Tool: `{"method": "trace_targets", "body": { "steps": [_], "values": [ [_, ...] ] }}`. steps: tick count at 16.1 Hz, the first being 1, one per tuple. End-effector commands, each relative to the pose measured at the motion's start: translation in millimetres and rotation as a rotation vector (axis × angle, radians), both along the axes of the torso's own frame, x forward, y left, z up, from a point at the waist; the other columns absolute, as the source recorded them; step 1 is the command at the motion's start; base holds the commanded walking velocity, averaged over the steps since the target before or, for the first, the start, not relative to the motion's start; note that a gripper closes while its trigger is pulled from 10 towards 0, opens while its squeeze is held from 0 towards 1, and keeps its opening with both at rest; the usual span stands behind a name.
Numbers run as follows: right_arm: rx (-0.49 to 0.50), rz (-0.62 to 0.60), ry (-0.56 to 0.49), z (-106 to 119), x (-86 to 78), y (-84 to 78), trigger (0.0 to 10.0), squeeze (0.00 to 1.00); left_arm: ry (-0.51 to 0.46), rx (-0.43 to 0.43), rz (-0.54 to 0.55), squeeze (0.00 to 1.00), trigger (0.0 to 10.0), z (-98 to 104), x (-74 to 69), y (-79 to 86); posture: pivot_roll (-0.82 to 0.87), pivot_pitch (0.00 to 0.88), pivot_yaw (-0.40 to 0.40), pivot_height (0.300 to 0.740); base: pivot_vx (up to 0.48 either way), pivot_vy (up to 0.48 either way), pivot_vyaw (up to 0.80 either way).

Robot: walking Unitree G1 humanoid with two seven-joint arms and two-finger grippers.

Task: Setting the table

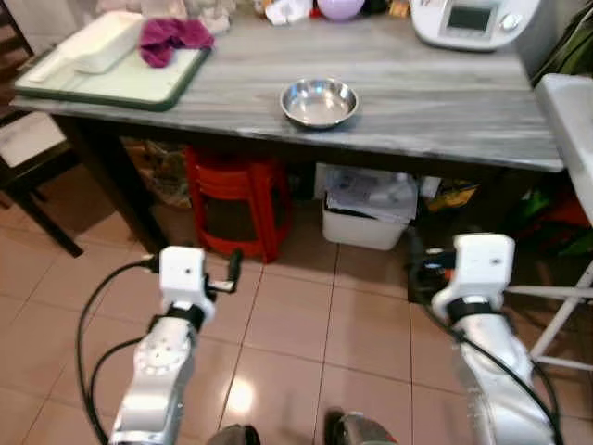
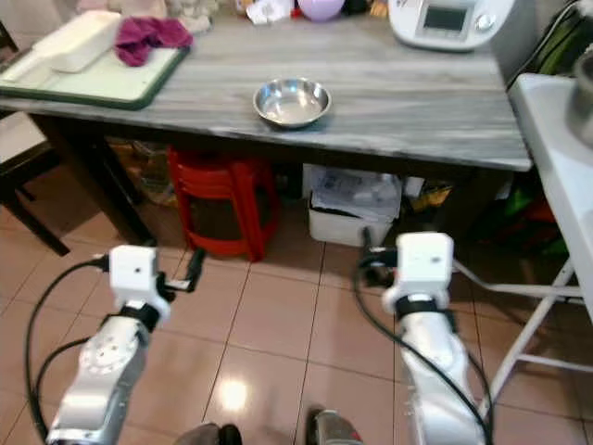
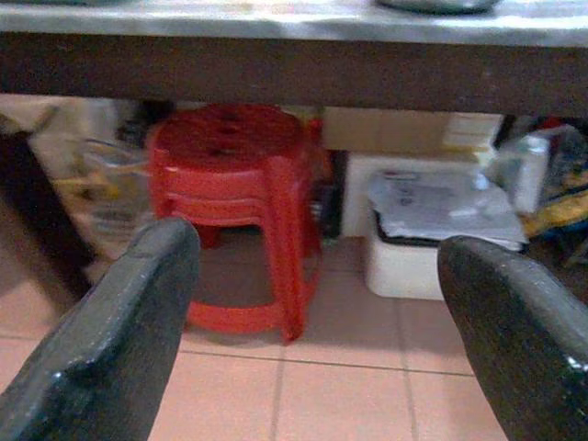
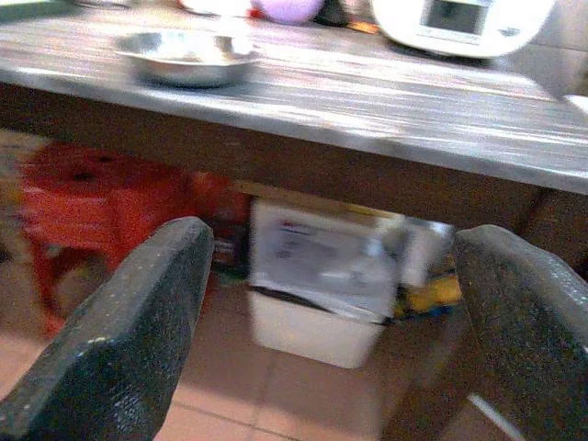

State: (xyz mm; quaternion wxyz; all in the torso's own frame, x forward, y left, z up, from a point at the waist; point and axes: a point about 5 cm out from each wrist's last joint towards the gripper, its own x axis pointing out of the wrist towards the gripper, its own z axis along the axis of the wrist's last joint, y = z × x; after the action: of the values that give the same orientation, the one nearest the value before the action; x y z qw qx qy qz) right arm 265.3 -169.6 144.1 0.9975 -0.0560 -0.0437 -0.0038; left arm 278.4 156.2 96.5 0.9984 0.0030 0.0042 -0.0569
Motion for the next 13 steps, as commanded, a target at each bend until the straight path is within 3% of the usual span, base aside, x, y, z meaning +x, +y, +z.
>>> {"method": "trace_targets", "body": {
  "steps": [1, 7, 13],
  "values": [
    [-0.004, -0.010, -0.002, 1.2, 0.2, -3.6, 10.0, 0.00, 0.004, 0.000, -0.002, 0.00, 10.0, -3.6, -2.6, 0.0, -0.16, 0.173, 0.032, 0.740, -0.262, 0.000, 0.00],
    [-0.010, -0.010, 0.000, 0.5, 2.3, -3.1, 10.0, 0.00, -0.027, -0.011, -0.043, 0.00, 10.0, 1.7, -3.7, 1.0, -0.15, 0.174, 0.028, 0.740, 0.000, 0.000, 0.00],
    [-0.015, -0.014, -0.002, 1.0, 3.5, -4.4, 10.0, 0.00, -0.028, -0.023, -0.063, 0.00, 10.0, 1.8, -5.2, -0.7, -0.15, 0.178, 0.029, 0.740, 0.000, -0.327, 0.00]
  ]
}}
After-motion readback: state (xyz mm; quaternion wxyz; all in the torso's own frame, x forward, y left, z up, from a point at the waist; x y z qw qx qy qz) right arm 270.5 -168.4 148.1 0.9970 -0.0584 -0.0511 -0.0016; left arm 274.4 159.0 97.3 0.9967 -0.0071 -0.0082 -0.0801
